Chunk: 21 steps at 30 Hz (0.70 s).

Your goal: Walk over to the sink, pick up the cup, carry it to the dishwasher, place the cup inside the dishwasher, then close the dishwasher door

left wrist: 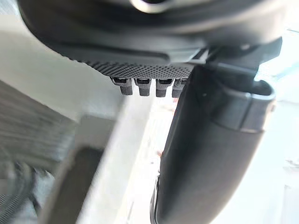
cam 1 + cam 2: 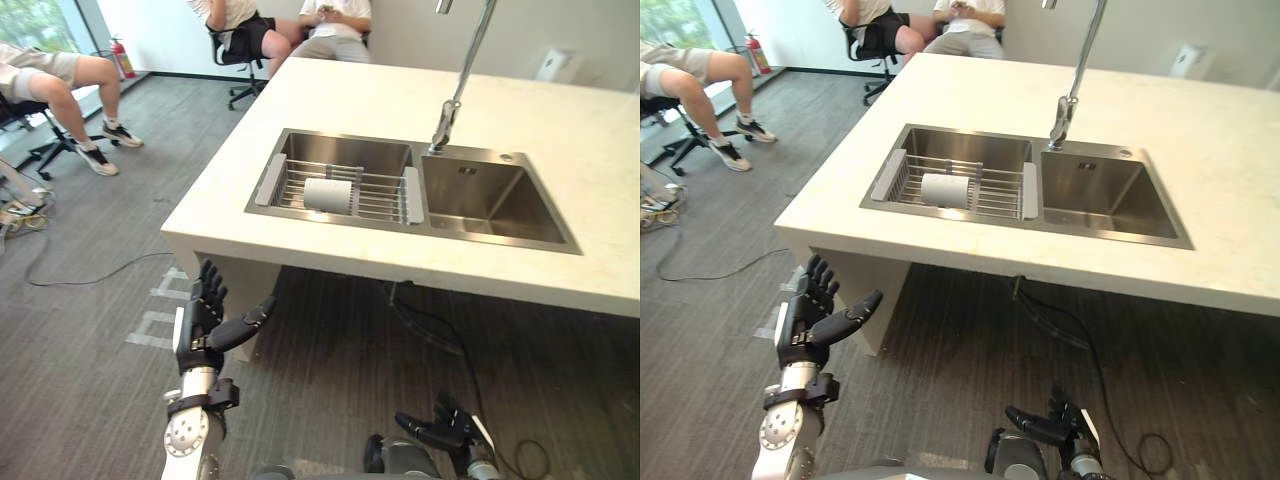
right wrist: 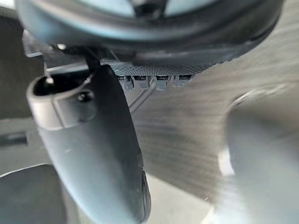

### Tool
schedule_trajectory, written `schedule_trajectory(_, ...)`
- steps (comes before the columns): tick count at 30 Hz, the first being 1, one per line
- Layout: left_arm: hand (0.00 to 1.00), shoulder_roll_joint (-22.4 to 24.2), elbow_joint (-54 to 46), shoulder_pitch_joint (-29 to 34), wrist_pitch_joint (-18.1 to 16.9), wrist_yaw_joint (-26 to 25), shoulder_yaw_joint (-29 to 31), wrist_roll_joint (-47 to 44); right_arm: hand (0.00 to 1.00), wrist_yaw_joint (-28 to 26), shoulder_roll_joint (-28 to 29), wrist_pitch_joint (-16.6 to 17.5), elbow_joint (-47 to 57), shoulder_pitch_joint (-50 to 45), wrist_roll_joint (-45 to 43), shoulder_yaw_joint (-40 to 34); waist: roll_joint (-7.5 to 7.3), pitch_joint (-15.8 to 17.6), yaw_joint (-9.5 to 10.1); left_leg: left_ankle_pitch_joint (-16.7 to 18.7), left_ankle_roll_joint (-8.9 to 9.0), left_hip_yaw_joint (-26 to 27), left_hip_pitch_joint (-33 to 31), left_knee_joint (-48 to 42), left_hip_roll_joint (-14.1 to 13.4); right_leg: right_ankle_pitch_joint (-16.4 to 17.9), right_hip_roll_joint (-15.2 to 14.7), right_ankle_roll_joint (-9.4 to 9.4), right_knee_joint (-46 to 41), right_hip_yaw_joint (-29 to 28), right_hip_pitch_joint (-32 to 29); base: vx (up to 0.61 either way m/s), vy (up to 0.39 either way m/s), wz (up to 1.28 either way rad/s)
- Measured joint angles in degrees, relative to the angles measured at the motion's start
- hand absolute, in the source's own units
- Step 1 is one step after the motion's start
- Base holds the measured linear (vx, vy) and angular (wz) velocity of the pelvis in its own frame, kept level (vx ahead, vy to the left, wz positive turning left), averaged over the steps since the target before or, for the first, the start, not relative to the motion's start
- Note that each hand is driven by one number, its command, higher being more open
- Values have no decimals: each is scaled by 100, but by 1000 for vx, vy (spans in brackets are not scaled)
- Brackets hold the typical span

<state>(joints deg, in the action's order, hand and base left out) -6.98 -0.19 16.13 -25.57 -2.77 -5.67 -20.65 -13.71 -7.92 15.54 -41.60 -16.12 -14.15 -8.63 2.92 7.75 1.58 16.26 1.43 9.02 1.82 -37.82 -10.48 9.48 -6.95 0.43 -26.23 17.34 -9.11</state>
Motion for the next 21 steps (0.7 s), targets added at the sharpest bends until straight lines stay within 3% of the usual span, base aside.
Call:
schedule_trajectory(1, 100, 9, -105, -19, -31, 0, -5, 53, 100, 1, 0, -2, 4, 18, -2, -1, 2, -3, -6, -193, -32, 33, -106, -237, -78, 38, 25, -18, 78, 55, 123, 353, -183, 30)
schedule_trajectory(2, 100, 2, -273, -46, -151, -16, 20, 135, 100, 3, -6, -1, 2, 30, -3, -13, -21, 3, -3, -601, -79, 113, -310, -704, -221, 42, 76, -35, 380, 95, 421, 394, -169, 17)
schedule_trajectory(4, 100, -19, -479, -77, -327, -17, 88, 129, 100, 14, -58, 0, -62, 21, -5, -140, -58, -35, 23, -240, -24, 269, -510, -789, -274, 6, 81, -28, 758, 134, 733, 351, -119, 6)
schedule_trajectory(6, 100, -66, -755, -154, -393, 271, 161, -165, 100, 54, -151, 3, -310, 47, -32, -278, -62, -61, 29, 89, 15, 304, -544, 327, 63, -51, -8, 44, 1158, 141, 1129, 324, -36, 2)
schedule_trajectory(7, 100, -73, -826, -170, -393, 336, 163, -187, 100, 55, -188, 3, -354, 47, -34, -301, -68, -63, 27, 83, 19, 270, -553, 721, 197, -66, -54, 69, 1236, 142, 1195, 257, 50, 2)
schedule_trajectory(8, 100, -79, -984, -199, -398, 457, 117, -179, 100, 59, -264, 3, -464, 55, -42, -365, -69, -63, 28, -22, 61, 145, -615, 1552, 499, -105, -148, 134, 1385, 131, 1304, 229, 106, 2)
schedule_trajectory(9, 100, -96, -1148, -221, -395, 551, 7, -176, 100, 61, -342, 4, -639, 95, -43, -375, -54, -72, 31, -392, 68, -53, -693, 2279, 729, -130, -205, 186, 1469, 98, 1364, 256, 174, -13)
schedule_trajectory(10, 100, -122, -1328, -251, -380, 579, -179, -140, 100, 60, -402, 2, -781, 104, -40, -350, 8, -95, 70, -1128, 71, -230, -758, 2796, 773, -118, -145, 264, 1523, -24, 1414, 211, 176, -30)
schedule_trajectory(11, 100, -126, -1396, -251, -375, 579, -253, -70, 100, 61, -431, 1, -816, 96, -39, -328, 48, -111, 124, -1606, 92, -240, -762, 2826, 731, -85, -93, 335, 1530, -134, 1435, 171, 162, -49)
schedule_trajectory(12, 100, -173, -1436, -268, -369, 579, -326, -17, 100, 62, -368, -3, -890, 123, -35, -285, 40, -135, 165, -1590, -117, -152, -720, 2735, 748, -29, -93, 426, 1521, -264, 1452, 192, 180, -50)
schedule_trajectory(13, 100, -311, -1452, -397, -253, 554, -476, 128, 100, 66, -253, 3, -912, 141, -28, -99, -138, -178, 143, -1439, -183, -41, -742, 2606, 840, -10, -188, 457, 1499, -499, 1421, 172, 179, -42)
schedule_trajectory(14, 100, -381, -1454, -497, -147, 554, -568, 243, 100, 60, -216, 4, -915, 156, -8, 25, -195, -170, 128, -1331, -246, 47, -775, 2502, 868, 2, -239, 476, 1498, -597, 1393, 147, 172, -35)
schedule_trajectory(17, 100, -517, -1464, -591, 239, 551, -781, 456, 100, 20, -164, -5, -933, 209, 29, 199, -226, -161, 131, -825, -334, 367, -735, 2109, 899, 87, -418, 580, 1289, -775, 1365, 80, 202, -58)
schedule_trajectory(19, 100, -624, -1461, -589, 488, 557, -941, 527, 100, -22, -158, -36, -942, 189, 32, 263, -214, -164, 79, -597, -441, 568, -479, 2091, 934, 184, -615, 589, 257, -781, 1037, 63, 151, -45)
schedule_trajectory(21, 100, -789, -1461, -604, 653, 671, -960, 719, 100, -81, -81, -42, -996, 122, 84, 327, -324, -153, -88, -507, -490, 595, -94, 2214, 1044, 10, -915, 482, -1289, -790, 470, 96, 116, -10)
